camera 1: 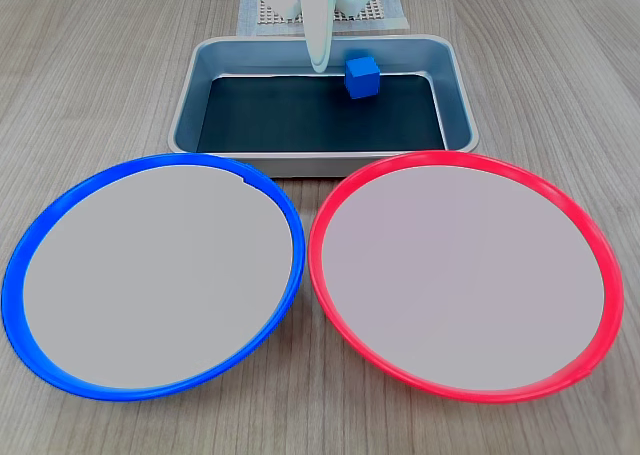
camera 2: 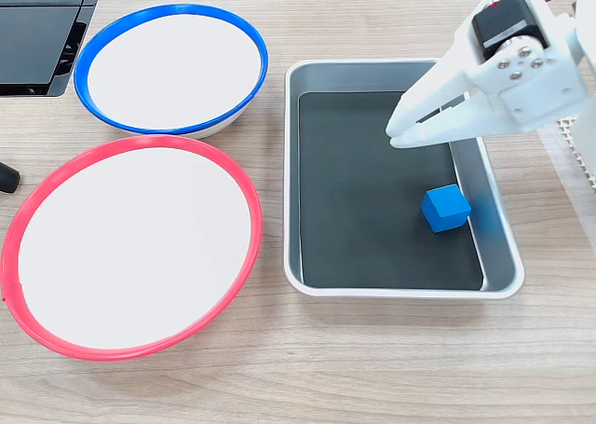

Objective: Move a blue block from tray to blue dish

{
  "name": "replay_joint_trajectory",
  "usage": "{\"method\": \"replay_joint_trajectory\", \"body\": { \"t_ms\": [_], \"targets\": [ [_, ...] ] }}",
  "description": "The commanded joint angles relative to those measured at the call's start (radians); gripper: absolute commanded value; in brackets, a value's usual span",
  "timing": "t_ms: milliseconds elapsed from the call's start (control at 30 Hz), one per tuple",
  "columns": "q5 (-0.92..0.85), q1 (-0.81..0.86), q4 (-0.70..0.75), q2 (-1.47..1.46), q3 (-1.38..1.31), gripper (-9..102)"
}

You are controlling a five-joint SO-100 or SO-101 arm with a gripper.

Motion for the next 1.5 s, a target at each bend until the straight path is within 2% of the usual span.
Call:
{"method": "replay_joint_trajectory", "body": {
  "t_ms": [0, 1400, 1433, 1467],
  "targets": [
    [-0.006, 0.0, 0.002, 0.023, 0.0, 0],
    [-0.011, -0.002, 0.002, 0.023, 0.0, 0],
    [-0.028, -0.005, 0.002, 0.023, -0.002, 0],
    [-0.12, -0.006, 0.008, 0.023, -0.015, 0]
  ]
}}
